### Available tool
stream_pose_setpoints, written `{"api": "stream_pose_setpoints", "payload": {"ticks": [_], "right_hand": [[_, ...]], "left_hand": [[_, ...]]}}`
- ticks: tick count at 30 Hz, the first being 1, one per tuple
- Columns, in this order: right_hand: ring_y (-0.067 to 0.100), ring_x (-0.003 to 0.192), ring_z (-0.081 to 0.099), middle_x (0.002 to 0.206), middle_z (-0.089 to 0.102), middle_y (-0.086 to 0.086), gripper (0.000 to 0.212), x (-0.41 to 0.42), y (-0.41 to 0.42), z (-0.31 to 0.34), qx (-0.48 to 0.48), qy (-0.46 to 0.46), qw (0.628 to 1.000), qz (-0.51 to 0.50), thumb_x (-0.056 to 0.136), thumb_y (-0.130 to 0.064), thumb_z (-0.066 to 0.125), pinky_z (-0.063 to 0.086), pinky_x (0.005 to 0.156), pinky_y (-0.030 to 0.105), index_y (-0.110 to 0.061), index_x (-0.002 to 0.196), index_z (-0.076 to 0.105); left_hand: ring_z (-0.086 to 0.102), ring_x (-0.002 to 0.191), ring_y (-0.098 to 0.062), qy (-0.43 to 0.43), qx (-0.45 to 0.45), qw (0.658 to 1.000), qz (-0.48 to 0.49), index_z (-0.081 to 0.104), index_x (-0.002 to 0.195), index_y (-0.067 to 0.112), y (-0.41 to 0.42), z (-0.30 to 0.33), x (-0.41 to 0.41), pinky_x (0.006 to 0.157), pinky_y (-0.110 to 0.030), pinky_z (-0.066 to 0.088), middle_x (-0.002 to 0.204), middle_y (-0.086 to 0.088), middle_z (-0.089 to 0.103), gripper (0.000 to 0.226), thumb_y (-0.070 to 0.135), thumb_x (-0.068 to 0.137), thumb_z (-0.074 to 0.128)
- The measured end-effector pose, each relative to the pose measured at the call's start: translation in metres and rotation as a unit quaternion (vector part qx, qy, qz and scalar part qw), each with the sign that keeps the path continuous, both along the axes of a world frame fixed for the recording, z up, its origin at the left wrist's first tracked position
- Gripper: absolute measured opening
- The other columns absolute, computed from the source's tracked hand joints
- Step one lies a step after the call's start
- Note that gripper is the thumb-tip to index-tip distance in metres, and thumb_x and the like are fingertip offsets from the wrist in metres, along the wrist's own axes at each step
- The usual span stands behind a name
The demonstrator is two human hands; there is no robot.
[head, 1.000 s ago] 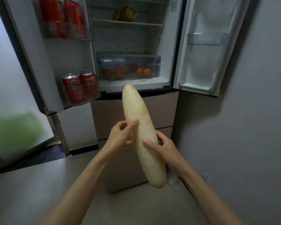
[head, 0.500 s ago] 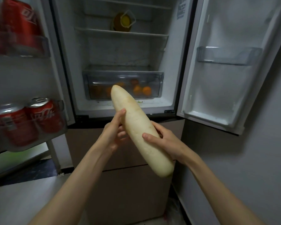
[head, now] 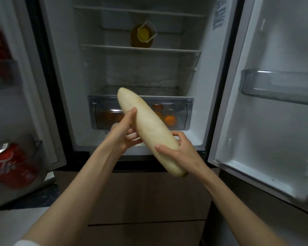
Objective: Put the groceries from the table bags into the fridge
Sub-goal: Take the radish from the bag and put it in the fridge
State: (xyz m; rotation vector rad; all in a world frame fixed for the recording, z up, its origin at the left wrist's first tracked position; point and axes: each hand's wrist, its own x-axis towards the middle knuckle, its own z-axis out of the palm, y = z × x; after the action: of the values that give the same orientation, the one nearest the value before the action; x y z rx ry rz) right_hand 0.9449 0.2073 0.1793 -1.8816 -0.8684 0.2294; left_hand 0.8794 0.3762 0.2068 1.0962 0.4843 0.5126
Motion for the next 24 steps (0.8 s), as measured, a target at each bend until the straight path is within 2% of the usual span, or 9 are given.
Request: {"api": "stream_pose_setpoints", "payload": {"ticks": [4, 8, 10, 12, 14, 15, 17, 21, 24], "right_hand": [[0.014, 0.094, 0.059, 0.11, 0.057, -0.002, 0.06, 0.047, 0.046, 0.023, 0.088, 0.013, 0.994, -0.062, 0.07, -0.04, 0.077, 0.049, 0.075, 0.028, -0.02, 0.118, 0.049], [0.018, 0.085, 0.064, 0.104, 0.064, 0.006, 0.052, 0.099, 0.096, 0.058, 0.163, 0.125, 0.974, -0.099, 0.07, -0.034, 0.078, 0.054, 0.068, 0.031, -0.01, 0.11, 0.055], [0.019, 0.084, 0.064, 0.105, 0.064, 0.007, 0.054, 0.126, 0.121, 0.074, 0.16, 0.103, 0.971, -0.147, 0.068, -0.037, 0.079, 0.055, 0.068, 0.032, -0.011, 0.109, 0.055], [0.022, 0.093, 0.062, 0.108, 0.062, 0.006, 0.061, 0.151, 0.14, 0.085, 0.11, 0.041, 0.971, -0.209, 0.066, -0.042, 0.078, 0.052, 0.075, 0.033, -0.013, 0.114, 0.053], [0.026, 0.1, 0.059, 0.113, 0.06, 0.007, 0.063, 0.172, 0.152, 0.094, 0.056, -0.003, 0.968, -0.246, 0.066, -0.044, 0.076, 0.047, 0.076, 0.032, -0.013, 0.116, 0.052], [0.028, 0.102, 0.058, 0.114, 0.06, 0.007, 0.063, 0.182, 0.156, 0.097, 0.029, -0.018, 0.966, -0.258, 0.066, -0.044, 0.075, 0.046, 0.077, 0.032, -0.014, 0.116, 0.051], [0.03, 0.102, 0.058, 0.114, 0.061, 0.008, 0.063, 0.199, 0.162, 0.1, -0.026, -0.045, 0.958, -0.28, 0.063, -0.046, 0.074, 0.048, 0.08, 0.034, -0.016, 0.114, 0.052], [0.029, 0.094, 0.061, 0.108, 0.064, 0.007, 0.063, 0.226, 0.176, 0.107, -0.131, -0.107, 0.935, -0.311, 0.056, -0.051, 0.07, 0.051, 0.076, 0.034, -0.018, 0.108, 0.055], [0.03, 0.099, 0.061, 0.111, 0.064, 0.008, 0.06, 0.245, 0.186, 0.112, -0.184, -0.144, 0.912, -0.338, 0.062, -0.05, 0.071, 0.044, 0.07, 0.03, -0.017, 0.11, 0.058]], "left_hand": [[0.07, 0.086, -0.029, -0.002, -0.009, 1.0, -0.027, 0.045, 0.129, 0.003, 0.044, 0.031, 0.056, 0.06, -0.038, 0.057, 0.112, -0.02, 0.064, 0.07, 0.04, 0.077, 0.072], [0.063, 0.084, -0.023, -0.044, 0.059, 0.995, -0.065, 0.05, 0.121, -0.003, 0.076, 0.063, 0.112, 0.067, -0.031, 0.057, 0.101, -0.016, 0.063, 0.041, 0.015, 0.087, 0.062], [0.063, 0.092, -0.023, -0.046, 0.16, 0.984, -0.062, 0.054, 0.121, 0.002, 0.089, 0.075, 0.129, 0.069, -0.028, 0.058, 0.107, -0.014, 0.062, 0.033, 0.014, 0.091, 0.057], [0.06, 0.104, -0.023, 0.003, 0.392, 0.92, 0.02, 0.056, 0.12, 0.009, 0.112, 0.076, 0.146, 0.085, -0.036, 0.054, 0.112, -0.009, 0.062, 0.03, 0.02, 0.092, 0.055], [0.056, 0.111, -0.025, 0.046, 0.612, 0.783, 0.104, 0.057, 0.122, 0.013, 0.138, 0.067, 0.162, 0.094, -0.039, 0.046, 0.118, -0.009, 0.062, 0.033, 0.025, 0.092, 0.052], [0.052, 0.116, -0.026, 0.067, 0.675, 0.726, 0.111, 0.055, 0.125, 0.015, 0.149, 0.061, 0.169, 0.097, -0.04, 0.044, 0.123, -0.009, 0.059, 0.035, 0.027, 0.092, 0.049], [0.042, 0.126, -0.027, 0.117, 0.738, 0.66, 0.084, 0.05, 0.131, 0.019, 0.168, 0.048, 0.183, 0.103, -0.042, 0.037, 0.134, -0.008, 0.052, 0.039, 0.031, 0.095, 0.044], [0.015, 0.143, -0.023, 0.201, 0.757, 0.621, 0.018, 0.035, 0.142, 0.03, 0.196, 0.021, 0.201, 0.115, -0.049, 0.013, 0.153, -0.002, 0.027, 0.045, 0.039, 0.098, 0.035], [0.01, 0.144, -0.021, 0.181, 0.773, 0.606, 0.046, 0.034, 0.142, 0.034, 0.205, 0.006, 0.206, 0.115, -0.047, 0.009, 0.156, 0.001, 0.02, 0.045, 0.043, 0.098, 0.031]]}}
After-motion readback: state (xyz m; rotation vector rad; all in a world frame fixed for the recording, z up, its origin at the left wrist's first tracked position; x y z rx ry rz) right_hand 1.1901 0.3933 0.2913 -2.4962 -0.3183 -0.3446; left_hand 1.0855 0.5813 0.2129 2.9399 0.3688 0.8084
